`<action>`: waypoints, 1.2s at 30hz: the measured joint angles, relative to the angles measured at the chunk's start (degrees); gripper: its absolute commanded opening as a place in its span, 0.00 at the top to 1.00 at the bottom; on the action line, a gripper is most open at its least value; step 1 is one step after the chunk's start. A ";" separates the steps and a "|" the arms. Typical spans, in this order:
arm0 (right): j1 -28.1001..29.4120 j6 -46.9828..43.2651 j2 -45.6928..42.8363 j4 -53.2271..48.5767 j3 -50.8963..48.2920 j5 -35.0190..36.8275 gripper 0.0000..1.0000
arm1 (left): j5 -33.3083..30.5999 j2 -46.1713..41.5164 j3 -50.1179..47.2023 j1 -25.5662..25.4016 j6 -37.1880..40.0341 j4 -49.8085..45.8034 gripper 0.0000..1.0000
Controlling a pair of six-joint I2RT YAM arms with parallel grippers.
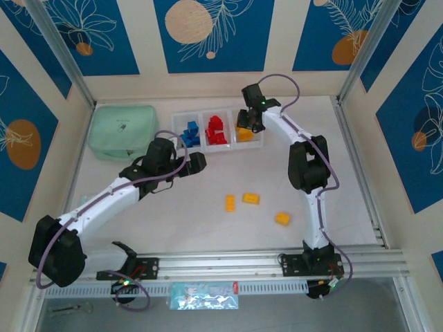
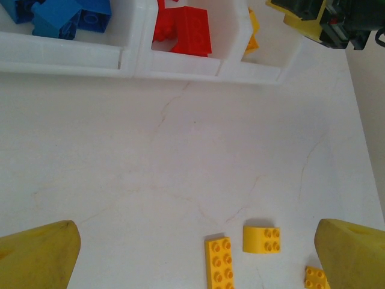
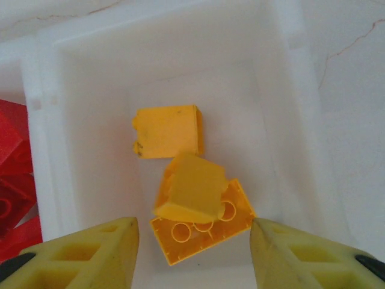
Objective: Sort the legos into containers by color
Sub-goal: Place the lego in the container, then pick up the lego from the center of the table.
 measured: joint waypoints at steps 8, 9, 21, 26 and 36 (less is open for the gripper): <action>0.74 0.02 -7.43 0.48 -8.92 -1.05 0.43 | 2.58 0.33 0.11 0.00 -0.22 -0.04 0.01; 1.01 0.00 -9.40 0.66 -11.06 -1.07 0.42 | 2.84 0.33 0.11 -0.11 -0.24 -0.04 0.01; 5.31 0.09 -32.11 1.22 -37.53 -4.31 0.33 | 2.78 -1.22 -3.48 -5.77 -2.08 1.25 0.01; 8.76 0.22 -36.24 -0.68 -46.51 -4.48 0.28 | 2.01 -2.69 -5.84 -8.63 -3.32 1.49 0.01; 19.06 4.87 -41.20 -5.66 -56.43 -1.22 0.26 | 0.13 -4.09 -10.29 -12.90 -7.41 3.56 0.01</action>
